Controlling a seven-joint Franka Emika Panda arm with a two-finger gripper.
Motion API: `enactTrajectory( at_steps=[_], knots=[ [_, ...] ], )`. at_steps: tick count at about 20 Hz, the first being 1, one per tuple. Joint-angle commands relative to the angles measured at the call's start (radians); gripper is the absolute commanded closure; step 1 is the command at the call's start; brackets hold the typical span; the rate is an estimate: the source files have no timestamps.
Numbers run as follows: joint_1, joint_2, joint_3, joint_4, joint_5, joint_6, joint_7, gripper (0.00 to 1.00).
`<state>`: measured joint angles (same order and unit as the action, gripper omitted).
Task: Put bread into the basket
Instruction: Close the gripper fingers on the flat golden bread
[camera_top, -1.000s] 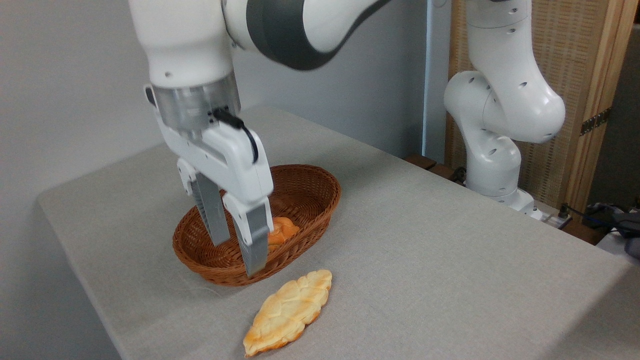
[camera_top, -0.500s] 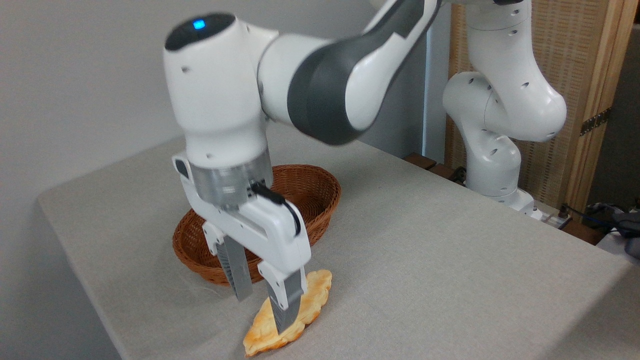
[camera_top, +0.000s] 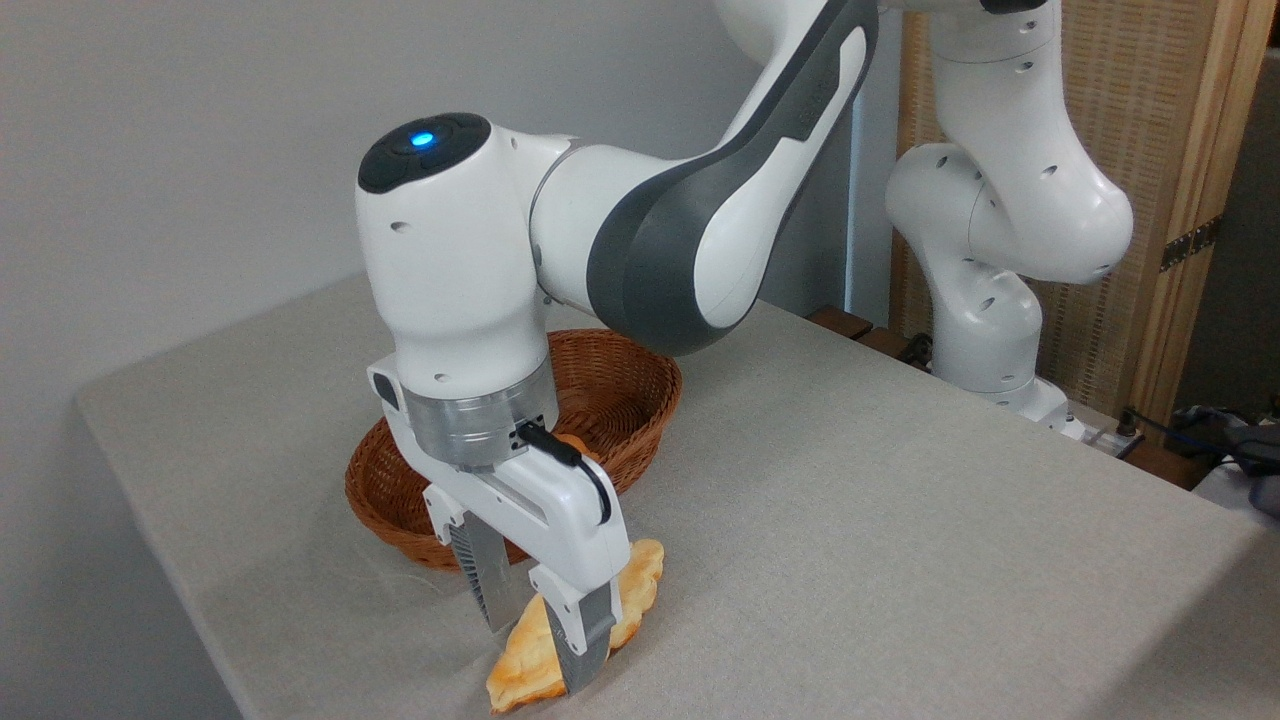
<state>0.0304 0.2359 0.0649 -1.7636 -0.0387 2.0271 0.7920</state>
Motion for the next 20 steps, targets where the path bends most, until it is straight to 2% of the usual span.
enactTrajectory(
  at_steps=[1, 11, 13, 14, 15, 17, 18, 20],
  knots=[
    [-0.003, 0.011, 0.000, -0.008, -0.042, 0.025, 0.007, 0.00],
    [-0.006, 0.034, -0.002, -0.008, -0.043, 0.044, 0.010, 0.00],
    [-0.007, 0.034, -0.002, -0.008, -0.038, 0.042, 0.015, 0.04],
    [-0.007, 0.034, -0.002, -0.008, -0.036, 0.042, 0.018, 0.19],
    [-0.007, 0.034, -0.002, -0.007, -0.036, 0.042, 0.018, 0.27],
    [-0.007, 0.034, -0.002, -0.008, -0.038, 0.042, 0.016, 0.59],
    [-0.007, 0.034, -0.002, -0.008, -0.038, 0.042, 0.018, 0.65],
    [-0.007, 0.034, -0.002, -0.008, -0.038, 0.041, 0.018, 0.65]
  ],
)
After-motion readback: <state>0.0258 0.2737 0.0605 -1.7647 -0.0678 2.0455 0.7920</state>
